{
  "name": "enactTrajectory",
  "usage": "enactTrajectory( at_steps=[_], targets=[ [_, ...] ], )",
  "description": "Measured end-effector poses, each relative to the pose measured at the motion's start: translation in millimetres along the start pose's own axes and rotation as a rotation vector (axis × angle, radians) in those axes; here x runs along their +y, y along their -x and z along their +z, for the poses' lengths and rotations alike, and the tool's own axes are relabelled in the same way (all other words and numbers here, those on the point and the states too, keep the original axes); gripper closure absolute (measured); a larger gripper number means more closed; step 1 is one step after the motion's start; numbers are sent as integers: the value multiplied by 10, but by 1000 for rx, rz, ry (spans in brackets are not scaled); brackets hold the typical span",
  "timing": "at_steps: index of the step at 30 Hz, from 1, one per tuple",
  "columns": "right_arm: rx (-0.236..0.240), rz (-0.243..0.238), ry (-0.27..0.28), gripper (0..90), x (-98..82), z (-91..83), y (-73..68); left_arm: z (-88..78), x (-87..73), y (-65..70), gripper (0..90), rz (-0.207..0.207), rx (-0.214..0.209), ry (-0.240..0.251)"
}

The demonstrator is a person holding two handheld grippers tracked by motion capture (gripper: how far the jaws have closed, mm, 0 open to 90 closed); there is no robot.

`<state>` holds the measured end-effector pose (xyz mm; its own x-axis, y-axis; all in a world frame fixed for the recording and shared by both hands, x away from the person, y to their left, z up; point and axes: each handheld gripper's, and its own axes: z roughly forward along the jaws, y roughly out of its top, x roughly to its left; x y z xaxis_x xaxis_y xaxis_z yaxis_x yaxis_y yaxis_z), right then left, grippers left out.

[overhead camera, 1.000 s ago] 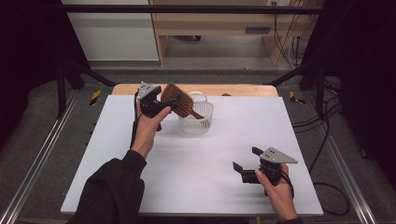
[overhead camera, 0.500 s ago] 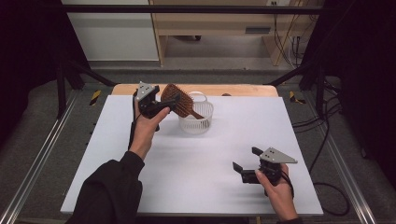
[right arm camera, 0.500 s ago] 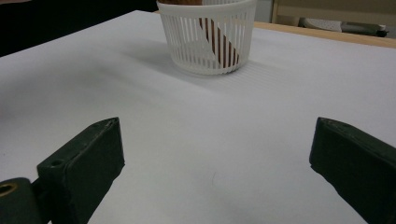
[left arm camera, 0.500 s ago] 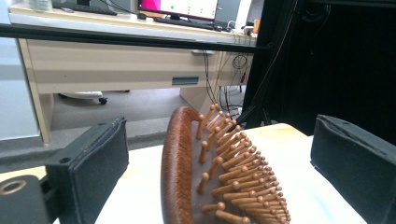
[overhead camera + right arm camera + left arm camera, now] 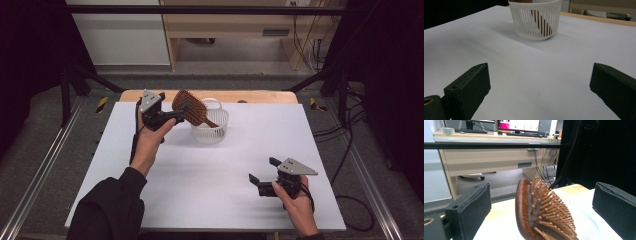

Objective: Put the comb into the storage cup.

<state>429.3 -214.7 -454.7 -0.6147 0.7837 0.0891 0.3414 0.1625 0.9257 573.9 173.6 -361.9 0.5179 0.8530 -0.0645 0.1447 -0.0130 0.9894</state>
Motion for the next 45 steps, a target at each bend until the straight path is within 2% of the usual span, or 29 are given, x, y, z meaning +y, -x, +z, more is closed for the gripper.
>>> enactTrajectory(
  at_steps=[3, 8, 14, 21, 28, 38, 45],
  targets=[
    [0, 3, 1, 35, -1, -9, 6, -29, -18, 45, 22, 22, -6, -5],
    [-8, 5, 5, 35, -3, -22, 26, -80, -25, 101, 22, 34, -19, -5],
    [-15, 8, 5, 35, -5, -31, 38, -172, -18, 126, 19, 62, -24, -7],
    [-19, 8, 7, 35, -4, -46, 46, -308, -29, 102, 19, 43, -36, 10],
    [-19, 6, 7, 35, -2, -45, 43, -450, -53, 65, 19, 43, -35, 25],
    [-21, 3, 8, 35, -3, -46, 36, -681, -64, 25, 17, 44, -32, 15],
    [-23, -2, 10, 36, -1, -48, 32, -863, -139, -16, 19, 32, -26, 0]
  ],
)
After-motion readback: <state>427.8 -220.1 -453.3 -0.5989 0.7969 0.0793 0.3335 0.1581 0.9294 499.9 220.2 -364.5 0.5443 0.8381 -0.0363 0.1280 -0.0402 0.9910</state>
